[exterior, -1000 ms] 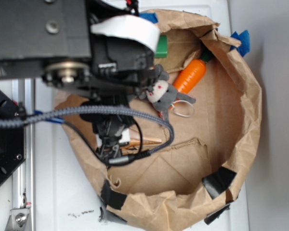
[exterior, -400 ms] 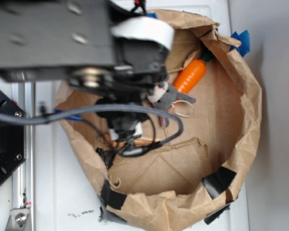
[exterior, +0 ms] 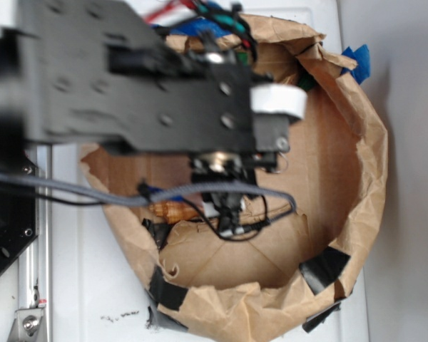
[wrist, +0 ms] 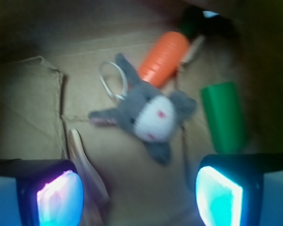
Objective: Grab the shell.
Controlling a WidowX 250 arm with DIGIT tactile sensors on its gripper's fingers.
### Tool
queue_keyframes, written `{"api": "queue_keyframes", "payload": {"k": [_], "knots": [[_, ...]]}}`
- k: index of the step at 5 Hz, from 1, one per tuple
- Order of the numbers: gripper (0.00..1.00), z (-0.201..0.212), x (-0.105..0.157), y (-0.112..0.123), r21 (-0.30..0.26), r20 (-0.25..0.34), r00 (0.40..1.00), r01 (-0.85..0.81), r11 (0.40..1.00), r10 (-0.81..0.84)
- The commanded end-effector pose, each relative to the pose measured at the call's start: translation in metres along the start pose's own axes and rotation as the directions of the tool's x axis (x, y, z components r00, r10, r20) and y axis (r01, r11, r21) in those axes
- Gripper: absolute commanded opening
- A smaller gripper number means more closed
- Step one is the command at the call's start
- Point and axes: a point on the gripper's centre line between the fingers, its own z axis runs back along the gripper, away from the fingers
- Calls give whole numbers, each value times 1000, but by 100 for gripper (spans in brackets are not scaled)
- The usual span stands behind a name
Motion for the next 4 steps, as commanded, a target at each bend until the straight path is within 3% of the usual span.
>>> {"api": "queue_keyframes", "payload": {"k": [1, 2, 3, 4], "knots": [[100, -17, -3, -15, -153, 24, 996, 94, 984, -91], [100, -19, -18, -13, -123, 14, 993, 120, 985, -119], [100, -18, -26, -9, -127, 7, 992, 126, 984, -126], [100, -17, -26, -9, -82, 17, 992, 128, 988, -127]]}}
